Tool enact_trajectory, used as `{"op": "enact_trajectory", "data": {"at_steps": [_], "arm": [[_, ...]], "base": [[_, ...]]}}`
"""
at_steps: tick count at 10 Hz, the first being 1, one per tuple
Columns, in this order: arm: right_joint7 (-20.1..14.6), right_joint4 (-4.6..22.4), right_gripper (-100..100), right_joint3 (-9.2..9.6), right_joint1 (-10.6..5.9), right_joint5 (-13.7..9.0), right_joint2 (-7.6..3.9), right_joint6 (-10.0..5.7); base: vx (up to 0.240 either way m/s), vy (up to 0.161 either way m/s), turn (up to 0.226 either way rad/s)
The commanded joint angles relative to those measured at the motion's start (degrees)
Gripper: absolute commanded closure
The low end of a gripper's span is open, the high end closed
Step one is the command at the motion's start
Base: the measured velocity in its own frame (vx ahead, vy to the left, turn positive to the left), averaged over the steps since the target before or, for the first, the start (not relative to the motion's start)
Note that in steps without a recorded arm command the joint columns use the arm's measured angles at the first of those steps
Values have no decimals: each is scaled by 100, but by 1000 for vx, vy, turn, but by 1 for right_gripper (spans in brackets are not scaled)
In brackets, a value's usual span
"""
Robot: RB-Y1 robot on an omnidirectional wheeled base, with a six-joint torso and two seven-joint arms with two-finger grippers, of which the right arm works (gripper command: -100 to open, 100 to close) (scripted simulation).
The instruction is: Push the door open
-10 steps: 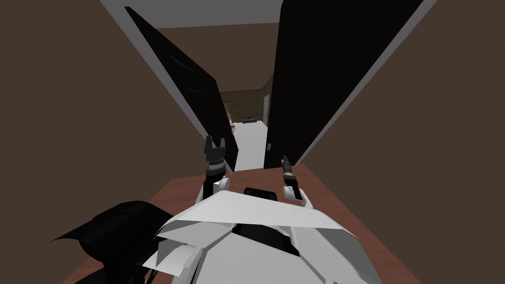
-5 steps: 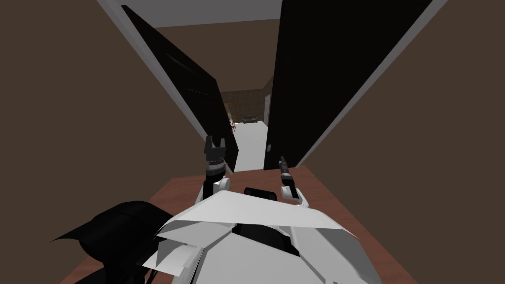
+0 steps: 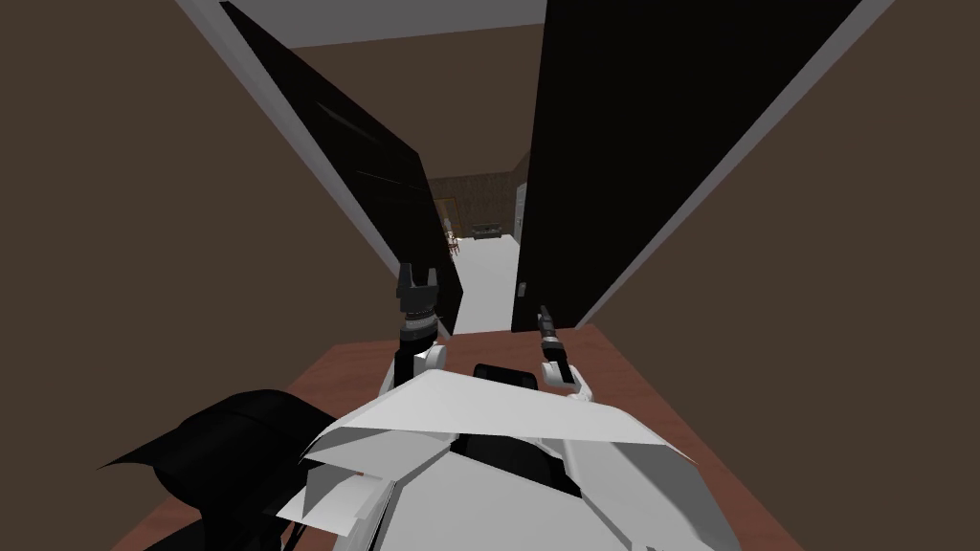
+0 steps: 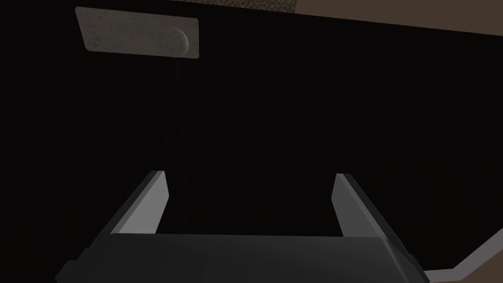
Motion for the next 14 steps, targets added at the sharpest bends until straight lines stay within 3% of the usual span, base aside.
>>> {"op": "enact_trajectory", "data": {"at_steps": [1, 4, 7, 8, 14], "arm": [[-1, 231, -100, 1, -92, -8, 14, -69], [-22, 748, -100, 59, -314, -26, 88, -222], [-35, 1136, -100, 93, -446, -36, 140, -313], [-35, 1136, -100, 93, -446, -36, 140, -313], [-65, 1926, -100, 174, -755, -61, 287, -525]], "base": [[54, -31, 24], [72, -46, 42], [56, -31, 31], [54, -32, 13], [80, -42, 33]]}}
